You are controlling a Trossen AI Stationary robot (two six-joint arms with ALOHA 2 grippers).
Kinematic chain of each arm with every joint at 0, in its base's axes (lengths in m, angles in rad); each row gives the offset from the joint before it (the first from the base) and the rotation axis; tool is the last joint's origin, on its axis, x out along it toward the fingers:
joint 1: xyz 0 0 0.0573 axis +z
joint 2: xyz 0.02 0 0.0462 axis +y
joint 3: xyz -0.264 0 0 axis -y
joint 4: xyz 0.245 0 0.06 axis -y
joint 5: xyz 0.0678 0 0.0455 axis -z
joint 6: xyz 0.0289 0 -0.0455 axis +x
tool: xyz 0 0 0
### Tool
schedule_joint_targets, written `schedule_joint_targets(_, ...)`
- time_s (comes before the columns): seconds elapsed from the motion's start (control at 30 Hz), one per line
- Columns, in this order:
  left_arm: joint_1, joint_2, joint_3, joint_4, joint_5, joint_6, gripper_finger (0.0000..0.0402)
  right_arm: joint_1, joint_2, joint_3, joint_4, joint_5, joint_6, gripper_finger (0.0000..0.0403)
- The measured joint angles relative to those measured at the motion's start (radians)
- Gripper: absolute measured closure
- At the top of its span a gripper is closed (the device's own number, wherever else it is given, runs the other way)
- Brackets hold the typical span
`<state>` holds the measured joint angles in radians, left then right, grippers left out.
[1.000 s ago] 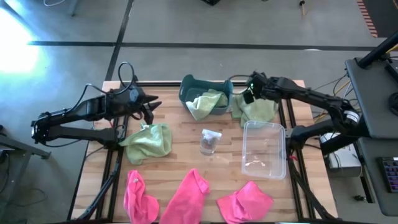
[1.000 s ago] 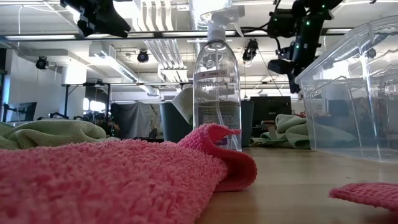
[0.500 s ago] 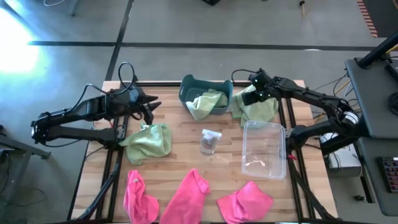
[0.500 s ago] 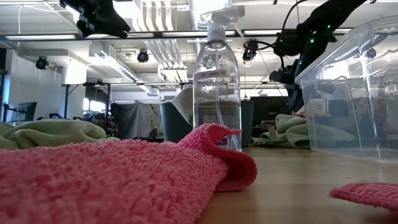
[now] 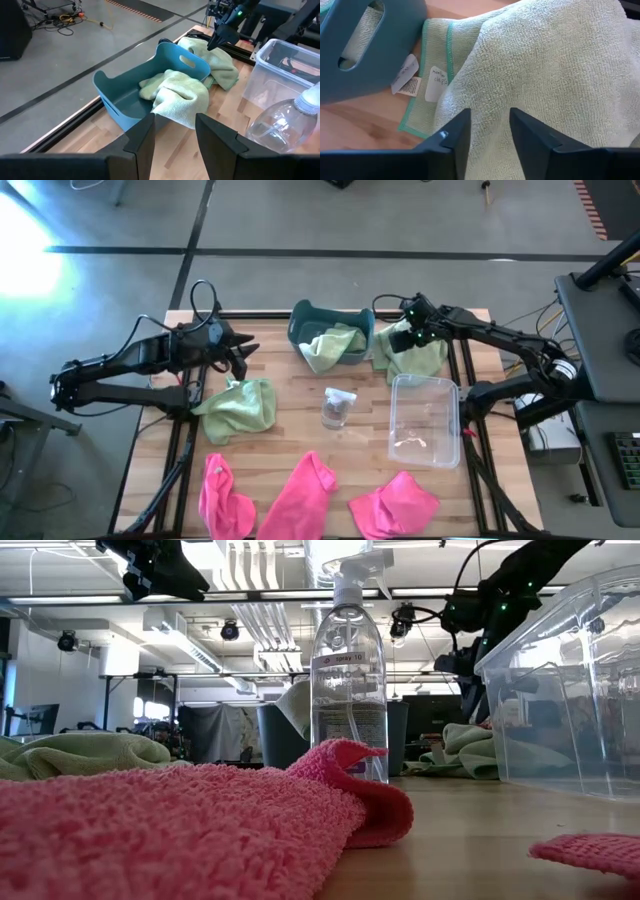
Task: Sort microfiber towel by color & place in baskets
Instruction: Put the green microfiber towel into the blue bin
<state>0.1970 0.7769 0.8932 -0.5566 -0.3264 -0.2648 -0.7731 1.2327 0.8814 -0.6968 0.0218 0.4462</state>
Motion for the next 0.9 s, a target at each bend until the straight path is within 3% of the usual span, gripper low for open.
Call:
schedule_joint_targets(0.3,0.0,0.0,0.0,0.0,0.002,-0.003,0.0276,0.0,0.0,-0.016,0.001,0.0,-0.002,0.0221)
schedule_joint_targets(0.53,0.0,0.0,0.0,-0.001,0.003,-0.003,0.0276,0.0,0.0,-0.056,0.0,-0.006,0.0,0.0218)
schedule_joint_targets(0.9,0.0,0.0,0.0,-0.002,0.003,-0.003,0.0276,0.003,0.017,-0.097,0.07,-0.109,0.04,0.0218)
